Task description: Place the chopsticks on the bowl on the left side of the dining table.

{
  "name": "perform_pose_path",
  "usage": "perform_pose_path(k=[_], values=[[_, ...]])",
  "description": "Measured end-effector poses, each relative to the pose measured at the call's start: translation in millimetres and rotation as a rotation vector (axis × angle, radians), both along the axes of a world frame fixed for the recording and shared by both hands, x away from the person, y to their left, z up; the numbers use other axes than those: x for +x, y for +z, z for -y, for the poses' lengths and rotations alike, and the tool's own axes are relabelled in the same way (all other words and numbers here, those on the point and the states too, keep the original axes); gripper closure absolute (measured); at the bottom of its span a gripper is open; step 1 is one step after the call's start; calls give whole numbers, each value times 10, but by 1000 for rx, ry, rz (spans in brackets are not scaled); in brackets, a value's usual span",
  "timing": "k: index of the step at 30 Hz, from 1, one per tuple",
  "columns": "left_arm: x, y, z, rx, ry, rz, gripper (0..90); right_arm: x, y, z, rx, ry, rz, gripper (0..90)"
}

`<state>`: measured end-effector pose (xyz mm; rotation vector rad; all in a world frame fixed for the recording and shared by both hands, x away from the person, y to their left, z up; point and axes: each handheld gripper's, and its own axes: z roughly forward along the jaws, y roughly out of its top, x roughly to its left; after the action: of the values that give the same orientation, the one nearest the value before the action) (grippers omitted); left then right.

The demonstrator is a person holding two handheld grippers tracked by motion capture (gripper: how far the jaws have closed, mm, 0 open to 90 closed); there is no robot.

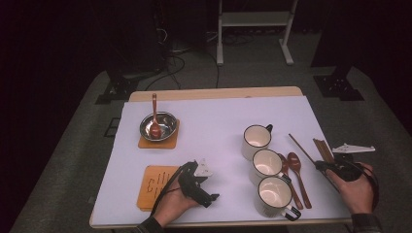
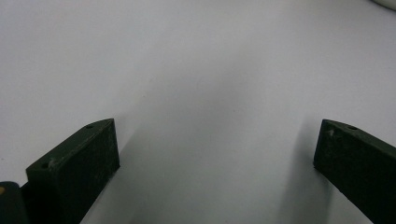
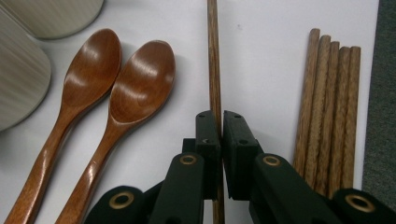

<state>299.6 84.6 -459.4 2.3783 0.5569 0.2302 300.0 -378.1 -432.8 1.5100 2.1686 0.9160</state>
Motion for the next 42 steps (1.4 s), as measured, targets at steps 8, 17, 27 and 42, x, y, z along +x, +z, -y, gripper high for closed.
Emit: perform_pose_path(k=[8,17,27,42], values=[[1,0,0,0,0,1,0,49,129,2,27,7,26,847],[1,0,-1,1,-1,1,0,126,276,-47,49,35,64,847],[0,1,-1,2,-1,-1,0,234,478,-169,61,75,109,847],[11,41,-20,-15,-6,-25,0,384,682,-325,81,152,143,847]])
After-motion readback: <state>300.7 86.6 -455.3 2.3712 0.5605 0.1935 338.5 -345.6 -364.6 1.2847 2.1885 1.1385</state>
